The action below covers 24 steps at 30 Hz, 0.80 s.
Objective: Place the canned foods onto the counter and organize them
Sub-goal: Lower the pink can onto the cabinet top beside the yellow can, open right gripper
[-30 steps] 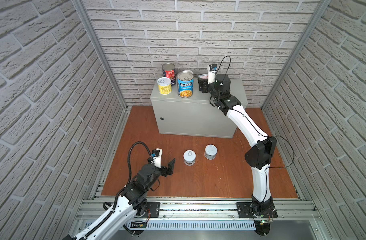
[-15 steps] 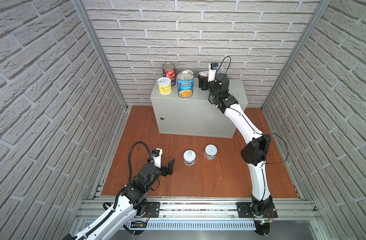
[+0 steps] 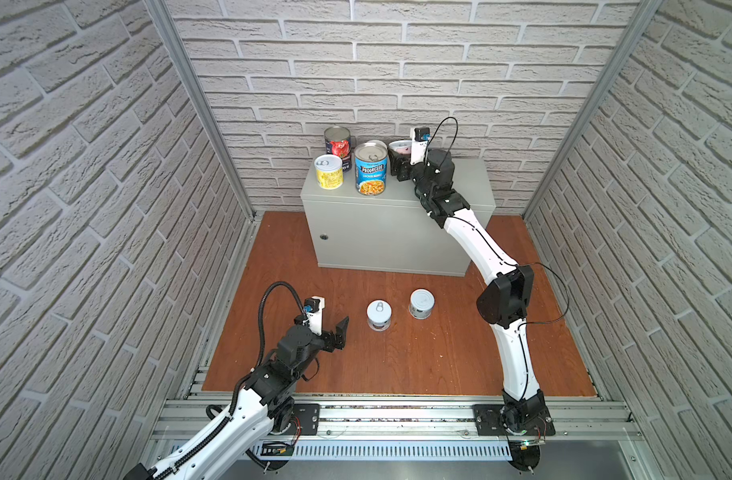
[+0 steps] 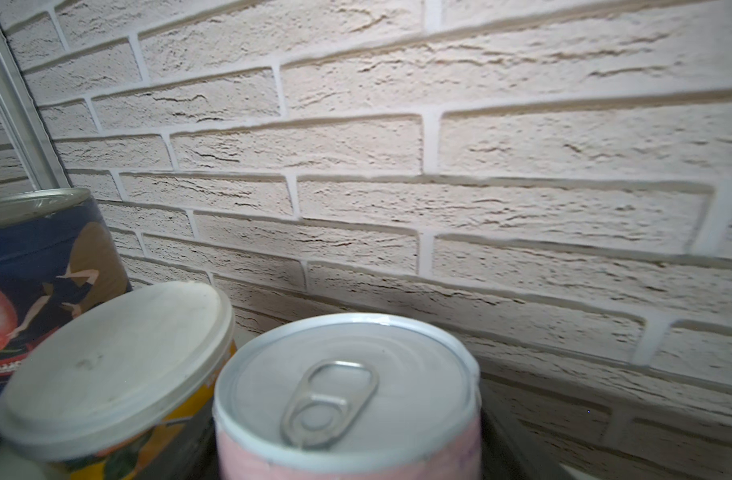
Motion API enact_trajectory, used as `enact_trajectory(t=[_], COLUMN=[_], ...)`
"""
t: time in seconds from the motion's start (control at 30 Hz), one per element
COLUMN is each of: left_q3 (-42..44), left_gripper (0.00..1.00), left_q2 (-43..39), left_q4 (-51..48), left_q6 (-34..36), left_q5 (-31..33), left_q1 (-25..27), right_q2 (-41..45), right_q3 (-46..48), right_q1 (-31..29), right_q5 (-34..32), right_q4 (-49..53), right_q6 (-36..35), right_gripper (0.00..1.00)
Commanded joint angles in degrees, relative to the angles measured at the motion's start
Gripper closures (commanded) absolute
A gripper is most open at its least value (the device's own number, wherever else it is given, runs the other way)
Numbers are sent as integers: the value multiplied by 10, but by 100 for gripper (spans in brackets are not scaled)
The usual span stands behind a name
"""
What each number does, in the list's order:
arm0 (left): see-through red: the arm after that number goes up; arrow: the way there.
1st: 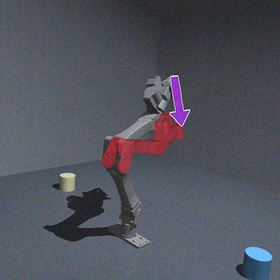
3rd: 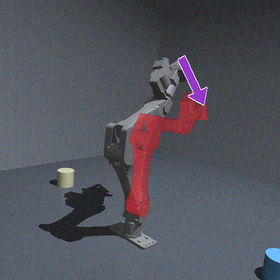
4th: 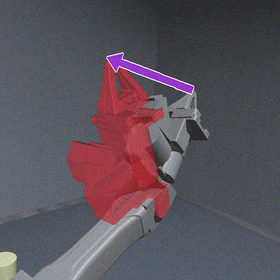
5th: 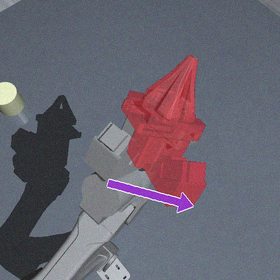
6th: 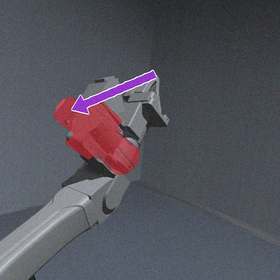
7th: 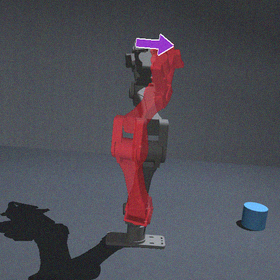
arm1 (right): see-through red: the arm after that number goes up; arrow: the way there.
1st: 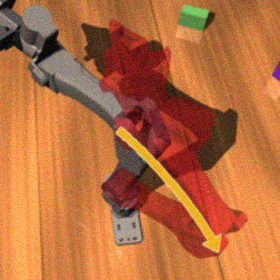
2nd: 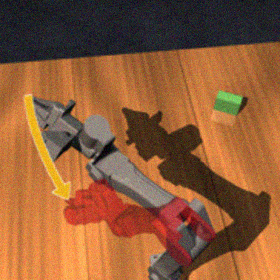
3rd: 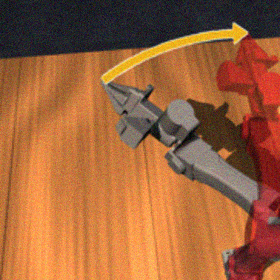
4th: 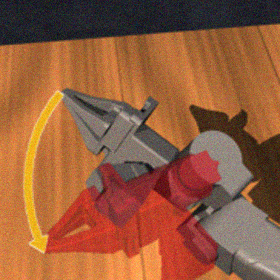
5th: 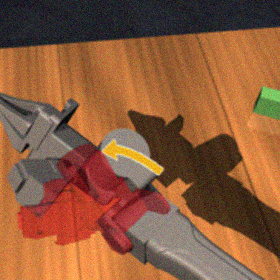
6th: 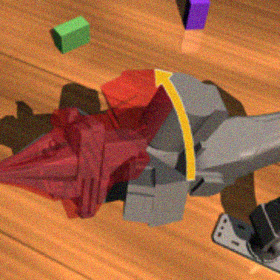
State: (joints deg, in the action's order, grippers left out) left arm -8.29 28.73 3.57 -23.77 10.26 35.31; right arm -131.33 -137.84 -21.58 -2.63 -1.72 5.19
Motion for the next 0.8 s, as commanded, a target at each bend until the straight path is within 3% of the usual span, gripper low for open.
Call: enact_trajectory(t=[0.0,0.23,0.5,0.77], left_q3=[3,1,1,-2], left_gripper=[2,2,2,2], left_q2=[4,34,40,43], left_q4=[40,60,62,57], left_q6=[3,1,6,7], left_q5=[7,-4,-5,-8], left_q1=[-5,-8,-9,-10], right_q2=[-22,39,105,220], right_q3=[1,71,156,297], right_q1=[-3,-2,1,3], right_q5=[21,-4,-31,-34], right_q4=[51,25,-2,-52], right_q6=[7,-4,-5,0], right_gripper=[15,3,1,1])
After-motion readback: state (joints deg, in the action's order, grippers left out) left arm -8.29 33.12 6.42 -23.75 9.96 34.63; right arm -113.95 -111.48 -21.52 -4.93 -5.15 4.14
